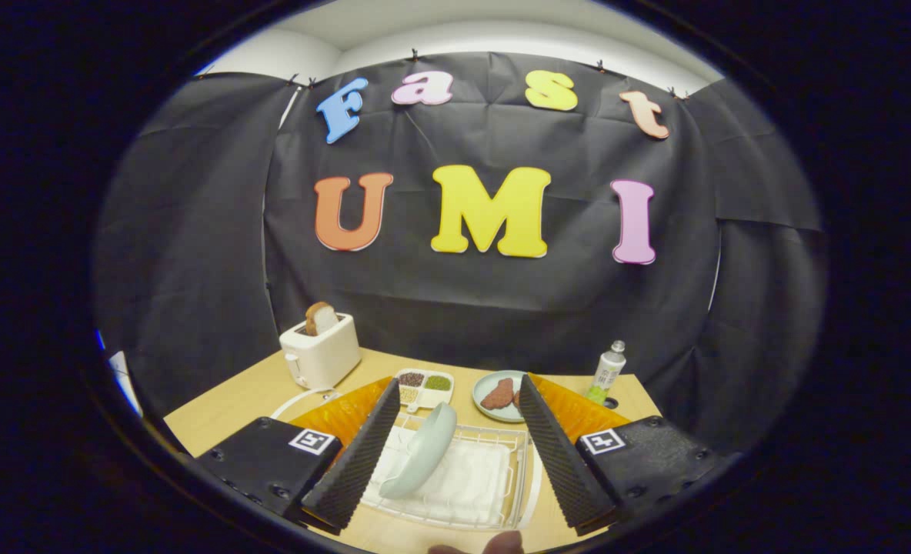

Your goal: Take the plate from the dish rack, then take the spoon from the basket and place it into the plate.

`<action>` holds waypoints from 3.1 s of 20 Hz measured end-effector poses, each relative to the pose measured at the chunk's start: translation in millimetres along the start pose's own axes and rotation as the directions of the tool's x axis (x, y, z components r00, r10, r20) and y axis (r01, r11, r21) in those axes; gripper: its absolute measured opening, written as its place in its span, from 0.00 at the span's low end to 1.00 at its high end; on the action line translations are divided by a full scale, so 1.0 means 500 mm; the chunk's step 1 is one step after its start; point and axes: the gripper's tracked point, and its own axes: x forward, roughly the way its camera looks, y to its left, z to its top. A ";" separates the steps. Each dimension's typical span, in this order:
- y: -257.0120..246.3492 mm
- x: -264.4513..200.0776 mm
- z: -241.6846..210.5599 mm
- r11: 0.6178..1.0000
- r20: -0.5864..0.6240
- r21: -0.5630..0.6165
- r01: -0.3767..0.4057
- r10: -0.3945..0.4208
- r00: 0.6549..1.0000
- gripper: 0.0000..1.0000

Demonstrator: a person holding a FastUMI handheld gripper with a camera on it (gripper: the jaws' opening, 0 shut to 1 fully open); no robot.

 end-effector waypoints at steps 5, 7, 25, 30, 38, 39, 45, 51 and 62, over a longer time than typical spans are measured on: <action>0.022 0.099 -0.060 0.999 -0.250 -0.032 0.003 -0.011 0.968 1.00; 0.024 0.135 -0.099 0.999 -0.370 -0.050 0.006 -0.024 0.929 1.00; 0.060 0.237 -0.242 0.986 -0.681 0.113 0.124 -0.014 0.733 0.67; 0.062 0.222 -0.235 0.979 -0.695 0.092 0.182 -0.068 0.716 0.42; 0.030 0.184 -0.170 0.965 -0.649 0.026 0.261 -0.182 0.739 0.37; 0.039 0.173 -0.161 0.969 -0.647 0.043 0.243 -0.158 0.746 0.36; 0.071 0.055 -0.144 0.971 -0.539 0.204 0.125 0.005 0.842 0.33; 0.064 -0.114 -0.251 0.910 -0.446 0.415 -0.013 0.216 0.868 0.33; 0.020 -0.165 -0.613 0.683 -0.395 0.730 -0.039 0.468 0.790 0.33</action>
